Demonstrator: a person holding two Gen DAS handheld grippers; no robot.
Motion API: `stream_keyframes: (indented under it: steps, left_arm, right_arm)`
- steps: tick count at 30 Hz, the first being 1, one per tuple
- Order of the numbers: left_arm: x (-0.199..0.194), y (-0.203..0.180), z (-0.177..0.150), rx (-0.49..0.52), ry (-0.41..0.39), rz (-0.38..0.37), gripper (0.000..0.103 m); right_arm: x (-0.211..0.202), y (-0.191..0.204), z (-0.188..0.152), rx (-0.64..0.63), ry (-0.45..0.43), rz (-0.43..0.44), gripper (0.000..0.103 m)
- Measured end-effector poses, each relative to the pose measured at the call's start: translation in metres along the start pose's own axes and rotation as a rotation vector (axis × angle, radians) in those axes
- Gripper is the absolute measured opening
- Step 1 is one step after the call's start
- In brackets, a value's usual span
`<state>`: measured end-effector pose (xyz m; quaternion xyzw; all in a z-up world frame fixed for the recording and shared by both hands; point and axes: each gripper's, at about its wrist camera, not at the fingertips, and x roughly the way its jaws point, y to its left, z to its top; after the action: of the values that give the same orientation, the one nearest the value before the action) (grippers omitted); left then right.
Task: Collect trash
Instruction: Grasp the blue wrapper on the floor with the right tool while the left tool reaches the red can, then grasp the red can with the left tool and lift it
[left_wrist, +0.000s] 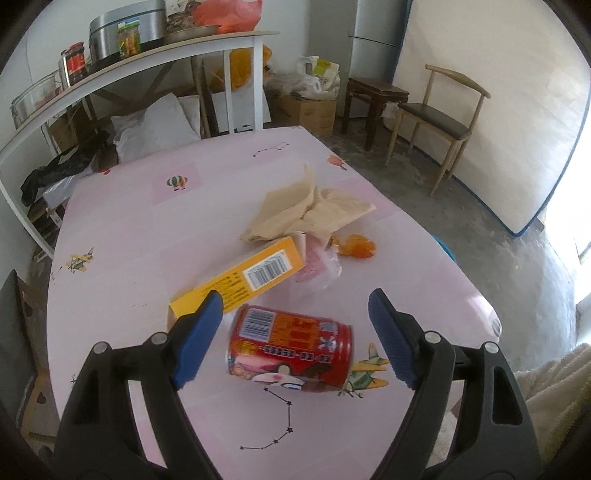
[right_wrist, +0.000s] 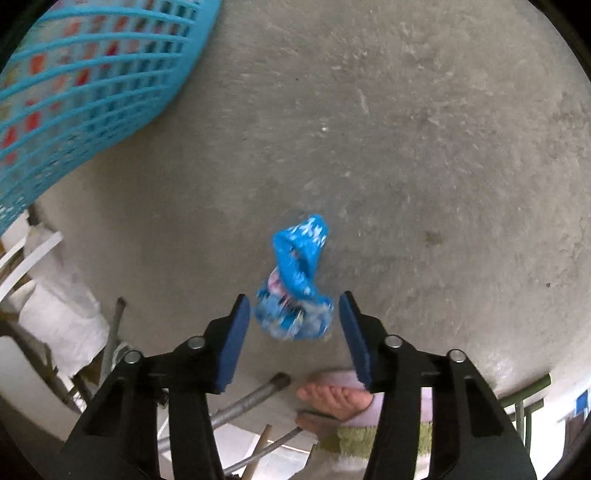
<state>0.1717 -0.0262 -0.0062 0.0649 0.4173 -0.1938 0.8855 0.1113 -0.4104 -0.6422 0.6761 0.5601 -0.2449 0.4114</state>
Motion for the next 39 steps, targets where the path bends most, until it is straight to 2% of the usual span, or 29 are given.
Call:
stream_keyframes:
  steps: [4,8,10,12,16,19,23,29,34,39]
  left_arm:
    - [0.002,0.007,0.001,-0.021,-0.005,0.007,0.077]
    - [0.004,0.011,-0.001,-0.034,-0.005,0.003,0.077]
    - [0.003,0.009,-0.004,-0.017,0.001,-0.004,0.077]
    - [0.008,0.006,-0.007,0.001,0.032,-0.011,0.077]
    - [0.019,0.002,-0.014,-0.025,0.077,-0.045,0.077]
    - [0.02,-0.001,-0.018,-0.034,0.073,-0.063,0.077]
    - [0.018,-0.005,-0.022,0.01,0.055,-0.039,0.077]
    - [0.018,-0.014,-0.022,0.187,0.048,-0.001,0.078]
    - [0.015,-0.015,-0.024,0.228,0.033,-0.016,0.078]
    - [0.008,-0.011,-0.029,0.244,0.011,-0.065,0.078]
  right_arm:
    - [0.011,0.003,0.002,0.002,-0.014,-0.042,0.032]
    - [0.017,0.01,-0.001,0.013,-0.029,-0.068,0.029]
    - [0.017,0.014,-0.001,0.002,-0.028,-0.082,0.021]
    - [0.018,0.019,-0.003,-0.015,-0.034,-0.098,0.018]
    - [0.014,0.028,-0.003,-0.048,-0.042,-0.113,0.013]
    - [0.009,0.031,-0.004,-0.086,-0.048,-0.119,0.011]
    - [-0.004,0.033,-0.009,-0.135,-0.053,-0.093,0.011]
    - [-0.042,0.026,-0.035,-0.229,-0.053,-0.017,0.01]
    - [-0.097,0.007,-0.068,-0.325,-0.078,0.063,0.01]
    - [-0.176,-0.013,-0.094,-0.411,-0.114,0.156,0.01]
